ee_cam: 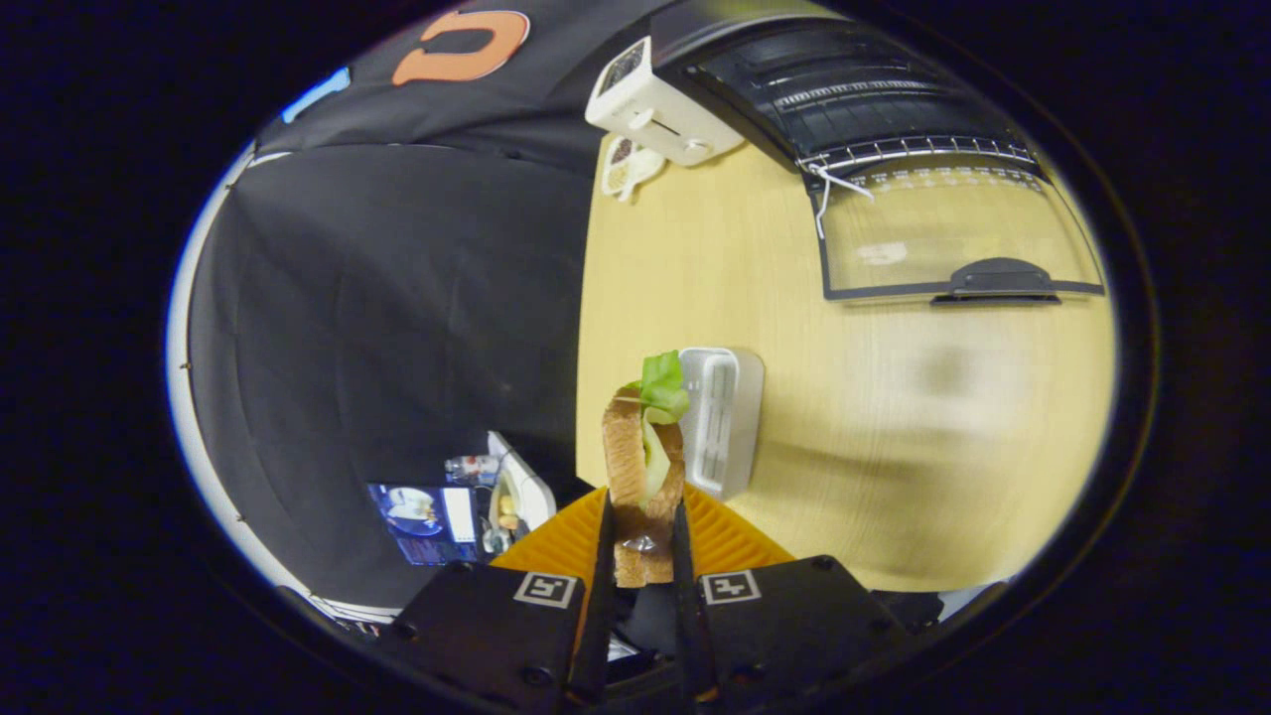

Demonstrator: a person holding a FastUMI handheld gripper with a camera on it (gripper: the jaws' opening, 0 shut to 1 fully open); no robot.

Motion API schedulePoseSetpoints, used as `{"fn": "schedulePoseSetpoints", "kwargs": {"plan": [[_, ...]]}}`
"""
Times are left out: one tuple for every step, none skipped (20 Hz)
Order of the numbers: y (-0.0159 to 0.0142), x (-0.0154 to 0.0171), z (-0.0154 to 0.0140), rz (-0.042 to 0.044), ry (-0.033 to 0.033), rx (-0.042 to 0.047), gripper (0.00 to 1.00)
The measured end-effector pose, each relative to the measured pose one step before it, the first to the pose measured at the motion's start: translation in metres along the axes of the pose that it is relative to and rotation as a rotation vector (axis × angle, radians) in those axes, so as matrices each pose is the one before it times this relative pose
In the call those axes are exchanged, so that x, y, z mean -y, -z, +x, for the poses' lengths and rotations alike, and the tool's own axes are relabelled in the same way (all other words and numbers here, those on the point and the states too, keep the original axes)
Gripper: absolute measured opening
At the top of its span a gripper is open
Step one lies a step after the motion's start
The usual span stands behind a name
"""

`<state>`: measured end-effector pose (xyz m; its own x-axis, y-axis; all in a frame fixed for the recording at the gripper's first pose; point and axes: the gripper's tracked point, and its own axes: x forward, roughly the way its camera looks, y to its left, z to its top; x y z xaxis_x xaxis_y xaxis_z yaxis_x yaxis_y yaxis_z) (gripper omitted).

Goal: Open the toaster oven, put the food inside, and close the toaster oven door.

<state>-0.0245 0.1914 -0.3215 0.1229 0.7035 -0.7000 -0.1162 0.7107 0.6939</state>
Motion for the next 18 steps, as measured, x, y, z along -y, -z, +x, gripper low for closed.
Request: {"fn": "schedulePoseSetpoints", "kwargs": {"plan": [[-0.00464, -0.00489, -0.01326, -0.00375, -0.02219, 0.02414, 0.32], [-0.00546, -0.00505, -0.01357, -0.00146, -0.01871, 0.02907, 0.32], [-0.00617, -0.00274, -0.01358, 0.00182, -0.01383, 0.03026, 0.32], [-0.00727, -0.00198, -0.01454, 0.00282, -0.0119, 0.03281, 0.32], [-0.00791, -0.00074, -0.0126, 0.00434, -0.01013, 0.03452, 0.32], [-0.00915, -0.00013, -0.0134, 0.00678, -0.00796, 0.03805, 0.32], [-0.00865, 0.00301, -0.01043, 0.00919, -0.00264, 0.0388, 0.32], [-0.00794, 0.00454, -0.0108, 0.01159, 0.00214, 0.04125, 0.32], [-0.00874, 0.0052, -0.00833, 0.01398, 0.00345, 0.03888, 0.32], [-0.00957, 0.00608, -0.01257, 0.01925, 0.00383, 0.03719, 0.32], [-0.00948, 0.00585, -0.00854, 0.02285, 0.00605, 0.03638, 0.32], [-0.00915, 0.0088, -0.00352, 0.02778, 0.00231, 0.03477, 0.32], [-0.00932, 0.00701, -0.00128, 0.03079, -0.0036, 0.03049, 0.32], [-0.00733, 0.00503, 0.00109, 0.0368, -0.00668, 0.03098, 0.32], [-0.01008, 0.00736, 0.00464, 0.02392, -0.00782, 0.02941, 0.32], [-0.01056, 0.00788, 0.00277, 0.01942, -0.00633, 0.0295, 0.32], [-0.01012, 0.00708, 0.00658, 0.02041, -0.00625, 0.02861, 0.32], [-0.0119, 0.00447, 0.00625, 0.01803, -0.01185, 0.03141, 0.32]]}}
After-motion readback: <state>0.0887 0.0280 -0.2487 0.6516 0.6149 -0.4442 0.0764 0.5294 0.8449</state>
